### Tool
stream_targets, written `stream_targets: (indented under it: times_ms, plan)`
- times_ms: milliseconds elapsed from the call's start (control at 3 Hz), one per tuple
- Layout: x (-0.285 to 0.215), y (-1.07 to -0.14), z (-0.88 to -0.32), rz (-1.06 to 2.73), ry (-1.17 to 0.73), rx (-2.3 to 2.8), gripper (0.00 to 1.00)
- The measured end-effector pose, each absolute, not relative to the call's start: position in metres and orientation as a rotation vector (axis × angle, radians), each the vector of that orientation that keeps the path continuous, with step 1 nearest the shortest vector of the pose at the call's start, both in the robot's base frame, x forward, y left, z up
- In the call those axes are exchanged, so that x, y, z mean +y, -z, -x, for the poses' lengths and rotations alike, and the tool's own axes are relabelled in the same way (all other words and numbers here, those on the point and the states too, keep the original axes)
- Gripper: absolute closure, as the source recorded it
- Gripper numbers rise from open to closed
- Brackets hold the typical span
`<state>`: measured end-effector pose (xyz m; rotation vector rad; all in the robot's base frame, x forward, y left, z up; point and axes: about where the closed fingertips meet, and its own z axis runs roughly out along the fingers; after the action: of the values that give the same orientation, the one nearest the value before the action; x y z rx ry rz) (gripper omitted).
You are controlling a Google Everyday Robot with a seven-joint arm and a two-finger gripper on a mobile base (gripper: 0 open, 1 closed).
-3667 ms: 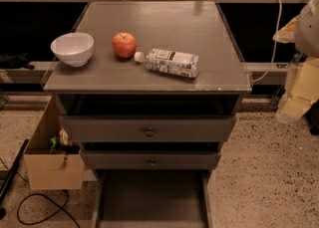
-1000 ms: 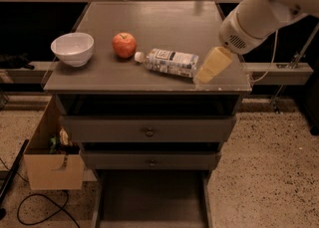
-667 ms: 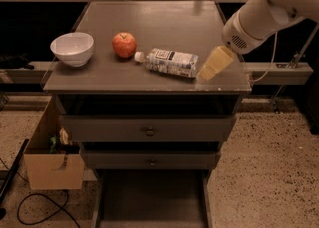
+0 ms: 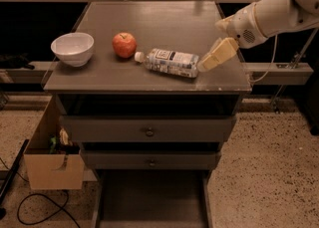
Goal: Place blue plastic bottle into bottom drawer
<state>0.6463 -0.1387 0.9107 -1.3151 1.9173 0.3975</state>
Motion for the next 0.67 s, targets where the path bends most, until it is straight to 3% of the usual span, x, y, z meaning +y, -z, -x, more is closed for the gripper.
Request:
stream_targets:
  times_ms: [667]
  plan:
    - [-0.1300, -0.9151, -0.6472, 1.325, -0.412, 1.879, 0.00]
